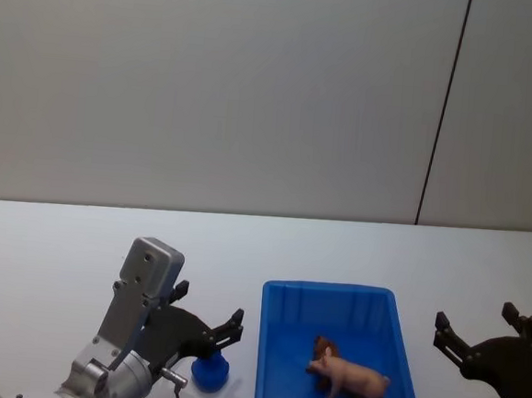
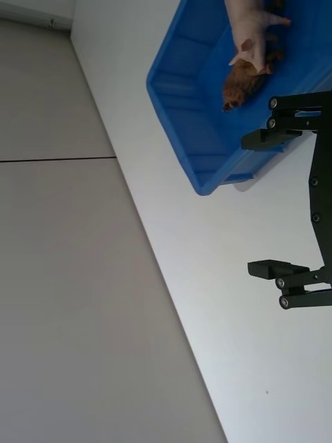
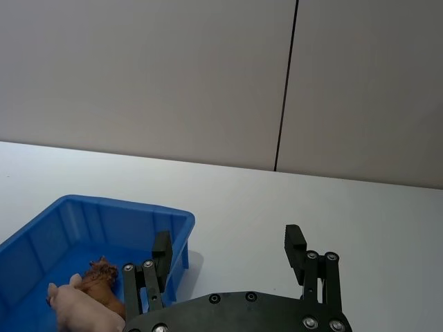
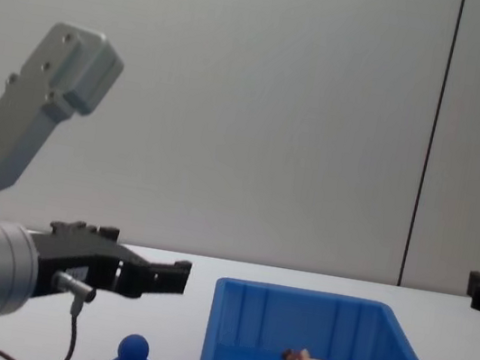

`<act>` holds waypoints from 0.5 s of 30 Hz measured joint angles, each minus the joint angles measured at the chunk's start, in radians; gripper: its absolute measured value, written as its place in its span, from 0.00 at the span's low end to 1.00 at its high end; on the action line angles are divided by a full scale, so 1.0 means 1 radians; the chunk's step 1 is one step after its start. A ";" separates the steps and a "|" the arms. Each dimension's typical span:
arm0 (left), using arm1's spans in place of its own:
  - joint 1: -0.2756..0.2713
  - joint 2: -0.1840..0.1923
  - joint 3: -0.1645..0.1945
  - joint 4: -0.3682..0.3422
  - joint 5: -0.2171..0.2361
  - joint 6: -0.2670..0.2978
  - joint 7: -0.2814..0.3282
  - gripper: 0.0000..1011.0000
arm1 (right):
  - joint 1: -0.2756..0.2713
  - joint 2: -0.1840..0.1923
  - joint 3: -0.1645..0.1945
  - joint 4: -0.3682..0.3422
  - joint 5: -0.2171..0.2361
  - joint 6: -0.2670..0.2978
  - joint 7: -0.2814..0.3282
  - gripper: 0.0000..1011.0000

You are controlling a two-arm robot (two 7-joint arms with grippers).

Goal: Pick up the two dolls from the table and place them into the box.

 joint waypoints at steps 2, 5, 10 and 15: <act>-0.004 -0.001 -0.001 0.014 -0.001 0.017 -0.010 0.99 | 0.000 0.000 0.000 0.000 0.000 0.000 0.000 0.99; -0.007 -0.003 -0.002 0.024 -0.001 0.028 -0.018 0.99 | 0.000 0.000 0.000 0.000 0.000 0.000 -0.001 0.99; -0.015 -0.007 -0.003 0.044 0.005 0.048 -0.034 0.99 | -0.001 0.000 0.000 -0.001 0.000 0.000 -0.001 0.99; -0.026 -0.013 -0.003 0.069 0.015 0.068 -0.053 0.99 | -0.001 0.000 0.000 -0.001 0.000 0.000 -0.001 0.99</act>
